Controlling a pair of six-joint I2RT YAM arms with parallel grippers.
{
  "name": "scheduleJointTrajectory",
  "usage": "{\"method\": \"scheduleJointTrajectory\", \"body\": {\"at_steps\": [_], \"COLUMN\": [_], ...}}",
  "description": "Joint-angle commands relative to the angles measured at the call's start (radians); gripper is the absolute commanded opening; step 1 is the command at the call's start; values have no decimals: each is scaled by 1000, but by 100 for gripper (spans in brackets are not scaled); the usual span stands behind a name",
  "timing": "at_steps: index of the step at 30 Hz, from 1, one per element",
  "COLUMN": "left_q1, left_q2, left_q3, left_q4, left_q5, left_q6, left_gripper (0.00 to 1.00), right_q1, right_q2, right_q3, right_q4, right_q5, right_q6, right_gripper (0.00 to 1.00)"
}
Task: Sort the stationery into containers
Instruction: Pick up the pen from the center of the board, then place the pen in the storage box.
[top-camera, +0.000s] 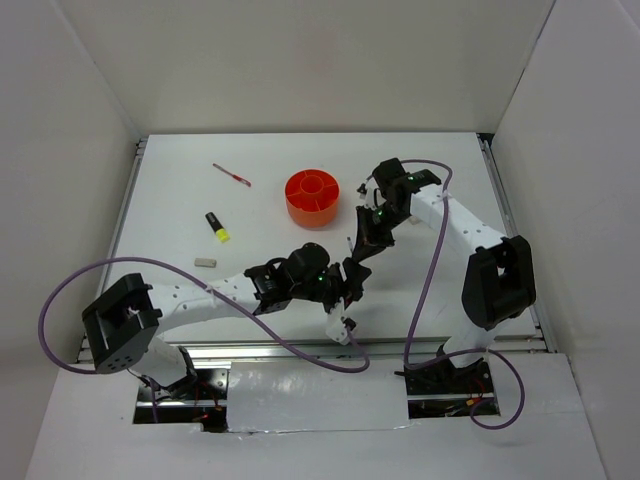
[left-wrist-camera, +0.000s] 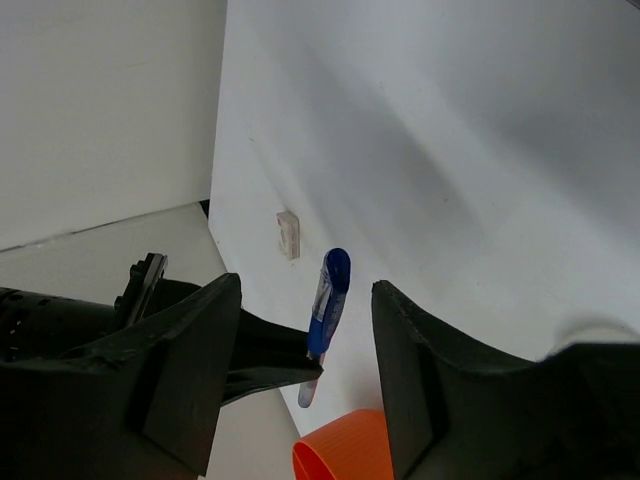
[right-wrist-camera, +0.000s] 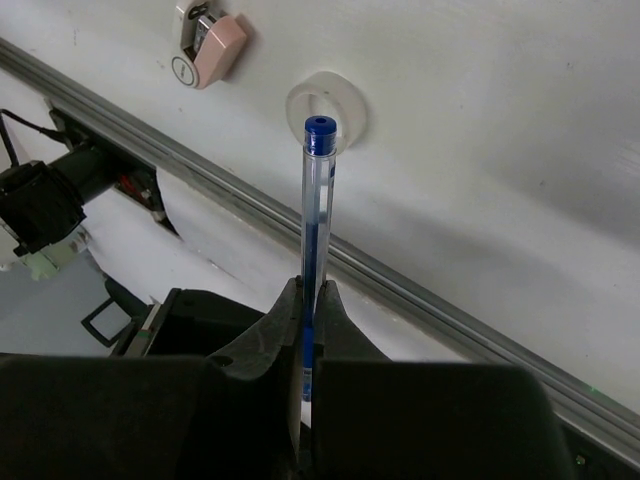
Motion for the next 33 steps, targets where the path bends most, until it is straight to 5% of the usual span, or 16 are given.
{"method": "scheduleJointTrajectory", "body": {"at_steps": [1, 17, 18, 21, 22, 24, 29, 33], "left_q1": [-4, -62, -68, -90, -96, -125, -177, -189], "left_q2": [15, 3, 0, -40, -57, -119, -259, -273], "left_q3": [44, 15, 10, -13, -21, -36, -7, 181], "left_q4": [49, 39, 41, 42, 36, 15, -37, -51], "left_q5": [46, -31, -35, -41, -37, -31, -52, -150], "left_q6": [48, 39, 38, 41, 35, 6, -250, -761], "left_gripper": [65, 9, 2, 0, 0, 0, 0, 0], "right_q1": [4, 6, 6, 0, -6, -38, -155, -233], "right_q2": [-22, -61, -68, -81, -86, -94, -127, -238], "right_q3": [34, 17, 16, 26, 35, 52, 129, 111], "right_q4": [-31, -21, -20, -24, -26, -34, -14, 81], "right_q5": [-1, -92, -97, -110, -123, -135, -129, -81], "right_q6": [19, 7, 6, -27, -33, -71, -137, -151], "right_gripper": [0, 0, 7, 39, 61, 74, 81, 83]}}
